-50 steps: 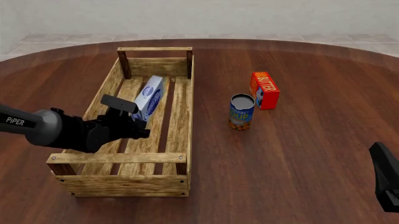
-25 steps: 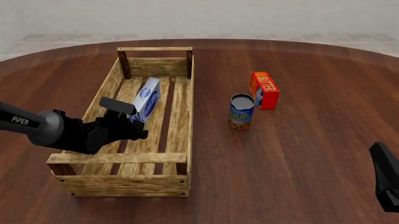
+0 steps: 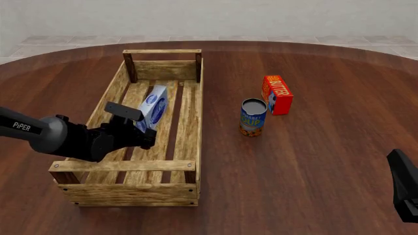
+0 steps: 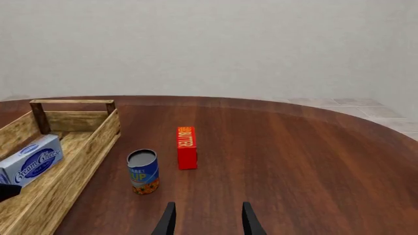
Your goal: Pick up the cream cheese and put it in the tray.
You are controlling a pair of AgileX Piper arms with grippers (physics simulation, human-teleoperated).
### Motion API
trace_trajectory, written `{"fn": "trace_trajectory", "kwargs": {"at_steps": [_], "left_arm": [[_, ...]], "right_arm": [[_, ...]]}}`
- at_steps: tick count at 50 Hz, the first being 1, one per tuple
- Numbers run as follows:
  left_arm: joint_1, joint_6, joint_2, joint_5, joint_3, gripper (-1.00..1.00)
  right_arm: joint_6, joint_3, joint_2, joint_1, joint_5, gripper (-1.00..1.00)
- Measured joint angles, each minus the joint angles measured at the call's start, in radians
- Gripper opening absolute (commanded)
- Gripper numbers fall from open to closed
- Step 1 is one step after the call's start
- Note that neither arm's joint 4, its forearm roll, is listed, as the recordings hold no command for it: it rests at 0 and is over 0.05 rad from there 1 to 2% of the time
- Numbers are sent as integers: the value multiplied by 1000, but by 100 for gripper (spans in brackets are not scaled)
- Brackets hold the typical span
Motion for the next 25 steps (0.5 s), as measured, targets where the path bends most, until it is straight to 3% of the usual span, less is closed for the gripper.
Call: {"fn": "trace_trajectory", "kwargs": {"at_steps": [25], "left_arm": [[-6, 20, -67, 31, 16, 100]], "right_arm": [[-1, 0, 0, 0, 1, 100]]}}
